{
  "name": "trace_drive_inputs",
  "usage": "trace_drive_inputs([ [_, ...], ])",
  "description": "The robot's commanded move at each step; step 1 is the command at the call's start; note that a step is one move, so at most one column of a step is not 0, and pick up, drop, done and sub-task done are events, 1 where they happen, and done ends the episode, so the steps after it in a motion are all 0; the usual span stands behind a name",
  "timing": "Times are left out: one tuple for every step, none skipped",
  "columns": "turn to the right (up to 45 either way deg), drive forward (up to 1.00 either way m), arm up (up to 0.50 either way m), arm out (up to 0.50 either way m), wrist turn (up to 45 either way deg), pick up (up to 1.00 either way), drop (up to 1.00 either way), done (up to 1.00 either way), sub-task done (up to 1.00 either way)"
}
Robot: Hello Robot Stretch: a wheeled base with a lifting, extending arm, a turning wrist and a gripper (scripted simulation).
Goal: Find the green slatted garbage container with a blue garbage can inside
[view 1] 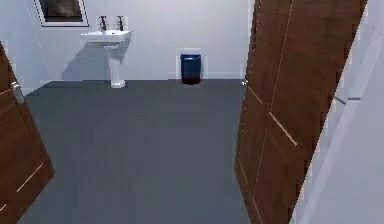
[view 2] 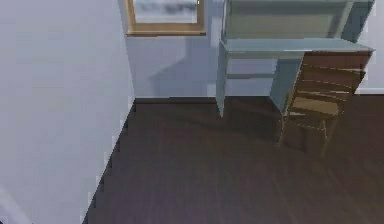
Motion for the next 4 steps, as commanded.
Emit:
trace_drive_inputs([
  [0.0,1.0,0.0,0.0,0.0,0.0,0.0,0.0,0.0],
  [0.0,0.4,0.0,0.0,0.0,0.0,0.0,0.0,0.0],
  [18.0,0.0,0.0,0.0,0.0,0.0,0.0,0.0,0.0],
  [0.0,0.55,0.0,0.0,0.0,0.0,0.0,0.0,0.0],
])
